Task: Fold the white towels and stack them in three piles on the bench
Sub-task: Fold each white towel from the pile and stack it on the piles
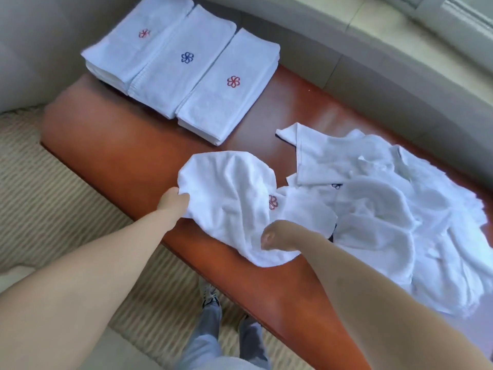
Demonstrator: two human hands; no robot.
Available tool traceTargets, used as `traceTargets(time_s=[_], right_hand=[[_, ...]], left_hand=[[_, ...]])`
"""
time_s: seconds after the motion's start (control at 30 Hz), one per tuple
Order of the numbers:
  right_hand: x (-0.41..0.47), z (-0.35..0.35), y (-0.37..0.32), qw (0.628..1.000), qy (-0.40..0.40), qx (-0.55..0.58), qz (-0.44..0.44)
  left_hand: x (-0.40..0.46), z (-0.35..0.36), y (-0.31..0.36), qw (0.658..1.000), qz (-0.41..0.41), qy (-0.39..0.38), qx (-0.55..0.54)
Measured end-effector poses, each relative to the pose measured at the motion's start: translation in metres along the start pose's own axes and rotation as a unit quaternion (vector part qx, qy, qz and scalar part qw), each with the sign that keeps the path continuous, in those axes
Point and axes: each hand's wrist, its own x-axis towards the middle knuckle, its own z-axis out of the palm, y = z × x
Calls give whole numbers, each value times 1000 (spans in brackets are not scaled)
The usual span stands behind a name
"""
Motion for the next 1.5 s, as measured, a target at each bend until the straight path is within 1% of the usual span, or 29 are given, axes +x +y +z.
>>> traceTargets(time_s=[0.03, 0.1, 0.13, 0.17, 0.23, 0.33, 0.43, 0.5, 0.6, 0.7, 0.77, 0.83, 0.97, 1.07, 1.1, 1.17, 1.23, 1.27, 1.37, 1.5], right_hand=[[2, 0, 6, 997, 44, 59, 11], [7, -7, 20, 975, 133, 165, 73], [8, -9, 29, 961, 163, 193, 108], [8, -9, 36, 954, 177, 201, 137], [7, 0, 43, 953, 150, 206, 166], [11, 19, 36, 942, 83, 286, 155], [20, 32, 22, 938, 47, 312, 146], [26, 34, 12, 926, 69, 345, 135], [33, 33, 3, 892, 119, 419, 118], [28, 26, 1, 865, 145, 471, 96], [15, 13, 2, 843, 152, 510, 77], [-7, -10, 0, 819, 186, 540, 63], [-69, -79, -2, 772, 301, 559, 22], [-129, -133, -2, 714, 389, 582, -6], [-152, -148, -2, 694, 409, 591, -19], [-191, -172, -2, 655, 438, 614, -46], [-227, -186, -2, 627, 442, 638, -69], [-241, -189, -3, 625, 433, 646, -75], [-270, -195, -4, 638, 414, 644, -85], [-287, -209, -5, 630, 413, 646, -119]], left_hand=[[1, 0, -7, 1000, -2, 1, -6], [1, 1, -15, 1000, 2, 10, -22], [0, 3, -17, 1000, 4, 12, -28], [0, 4, -18, 999, 6, 8, -35], [-1, 7, -19, 999, 11, -5, -45], [-3, 10, -20, 999, 11, -11, -49], [-4, 11, -24, 999, 11, -21, -43], [-5, 11, -28, 999, 16, -25, -43], [-8, 6, -34, 997, 28, -51, -49], [-15, -5, -39, 993, 42, -106, 19], [-21, -14, -35, 990, 59, -116, 45], [-30, -30, -18, 993, 71, -96, 16], [-54, -71, 47, 989, 103, -35, -100], [-75, -109, 102, 969, 126, 5, -213], [-85, -122, 118, 963, 144, 16, -228], [-100, -145, 144, 957, 191, 44, -213], [-121, -164, 167, 950, 223, 61, -209], [-131, -173, 176, 947, 236, 72, -206], [-157, -195, 201, 937, 268, 77, -212], [-179, -209, 222, 933, 286, 87, -203]])
